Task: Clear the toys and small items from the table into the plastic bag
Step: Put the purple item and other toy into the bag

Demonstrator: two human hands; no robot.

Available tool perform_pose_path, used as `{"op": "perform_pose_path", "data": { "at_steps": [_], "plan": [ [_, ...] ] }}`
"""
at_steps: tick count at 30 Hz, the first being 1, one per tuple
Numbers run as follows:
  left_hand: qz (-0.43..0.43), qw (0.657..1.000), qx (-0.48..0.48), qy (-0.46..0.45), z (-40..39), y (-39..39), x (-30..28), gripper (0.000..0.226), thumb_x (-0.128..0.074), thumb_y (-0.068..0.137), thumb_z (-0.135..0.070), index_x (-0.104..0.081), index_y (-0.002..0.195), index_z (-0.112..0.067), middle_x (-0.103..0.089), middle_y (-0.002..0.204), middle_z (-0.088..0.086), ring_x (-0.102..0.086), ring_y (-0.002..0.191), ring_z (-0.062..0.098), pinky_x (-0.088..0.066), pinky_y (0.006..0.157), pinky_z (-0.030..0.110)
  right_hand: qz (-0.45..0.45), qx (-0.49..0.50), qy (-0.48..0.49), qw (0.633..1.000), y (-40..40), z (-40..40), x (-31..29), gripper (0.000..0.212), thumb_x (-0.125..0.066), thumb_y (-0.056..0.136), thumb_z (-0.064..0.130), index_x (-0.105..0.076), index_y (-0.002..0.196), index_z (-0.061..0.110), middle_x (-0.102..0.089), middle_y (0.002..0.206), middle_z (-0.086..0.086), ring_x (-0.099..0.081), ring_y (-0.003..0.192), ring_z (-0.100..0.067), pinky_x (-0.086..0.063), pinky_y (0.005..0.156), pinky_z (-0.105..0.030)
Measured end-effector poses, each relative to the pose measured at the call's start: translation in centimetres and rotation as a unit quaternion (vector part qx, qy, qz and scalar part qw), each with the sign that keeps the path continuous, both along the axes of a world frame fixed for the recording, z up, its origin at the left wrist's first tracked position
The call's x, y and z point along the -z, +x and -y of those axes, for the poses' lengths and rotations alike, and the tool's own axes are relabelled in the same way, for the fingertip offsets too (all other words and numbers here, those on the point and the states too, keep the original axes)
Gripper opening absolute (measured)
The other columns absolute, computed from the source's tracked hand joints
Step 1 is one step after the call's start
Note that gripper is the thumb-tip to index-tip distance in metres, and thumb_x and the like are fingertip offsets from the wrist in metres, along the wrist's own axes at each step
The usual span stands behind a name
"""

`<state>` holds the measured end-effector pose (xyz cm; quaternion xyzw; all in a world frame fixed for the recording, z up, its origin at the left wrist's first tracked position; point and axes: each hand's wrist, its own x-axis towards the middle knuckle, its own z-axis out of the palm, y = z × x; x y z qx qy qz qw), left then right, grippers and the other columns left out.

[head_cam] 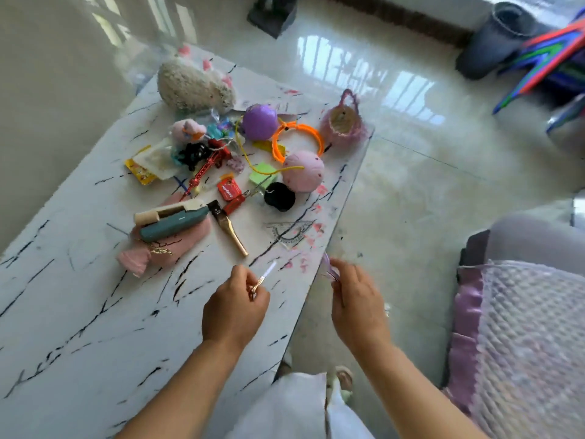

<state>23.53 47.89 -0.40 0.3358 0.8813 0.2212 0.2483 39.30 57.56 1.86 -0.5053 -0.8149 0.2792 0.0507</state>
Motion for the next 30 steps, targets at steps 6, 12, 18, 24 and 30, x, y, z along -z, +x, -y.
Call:
{"op": "perform_pose_path", "data": {
  "at_steps": [6,12,18,24,30],
  "plan": [
    [0.044,0.984,0.171,0.016,-4.1,8.5,-5.4,0.027,-0.061,0.080,-0.023,-0.038,0.067,-0.026,-0.053,0.059,-0.007,-0.049,0.055,0.016,-0.031,0.046,0.026,-0.061,0.190,0.001,0.980,11.8,2.5,-4.8,0.034,-0.051,0.087,0.004,-0.054,0.120,0.014,-0.058,0.104,-0.003,-0.054,0.093,-0.025,-0.040,0.076,-0.032],
    [0.069,0.937,0.341,0.038,-4.0,20.7,-9.8,0.022,-0.061,0.075,-0.022,-0.042,0.066,-0.024,-0.054,0.058,-0.003,-0.050,0.056,0.015,-0.035,0.049,0.027,-0.075,0.354,0.032,0.932,24.5,9.9,-7.6,0.031,-0.051,0.088,0.005,-0.053,0.116,0.018,-0.056,0.105,0.004,-0.056,0.093,-0.017,-0.040,0.073,-0.027],
    [0.082,0.876,0.470,0.061,2.6,34.9,-12.2,0.016,-0.059,0.075,-0.019,-0.045,0.068,-0.023,-0.054,0.057,-0.003,-0.051,0.057,0.020,-0.039,0.051,0.031,-0.078,0.506,0.056,0.857,37.4,23.5,-9.5,0.033,-0.051,0.088,0.006,-0.054,0.117,0.020,-0.061,0.108,0.004,-0.057,0.096,-0.018,-0.039,0.073,-0.026],
    [0.099,0.811,0.575,0.053,11.6,47.6,-13.3,0.025,-0.061,0.075,-0.013,-0.054,0.064,-0.035,-0.056,0.053,-0.008,-0.053,0.053,0.009,-0.042,0.054,0.026,-0.037,0.625,0.045,0.779,47.6,38.3,-10.7,0.030,-0.047,0.092,0.012,-0.051,0.120,0.019,-0.057,0.117,0.002,-0.056,0.101,-0.020,-0.043,0.078,-0.033],
    [0.077,0.716,0.694,0.029,18.5,58.6,-14.4,0.009,-0.060,0.081,-0.024,-0.067,0.082,-0.029,-0.063,0.064,-0.010,-0.058,0.059,0.010,-0.052,0.060,0.029,-0.044,0.726,0.055,0.684,55.0,48.1,-11.3,0.037,-0.050,0.090,0.012,-0.050,0.126,0.022,-0.057,0.124,0.003,-0.055,0.111,-0.020,-0.043,0.085,-0.031]
  ]
}}
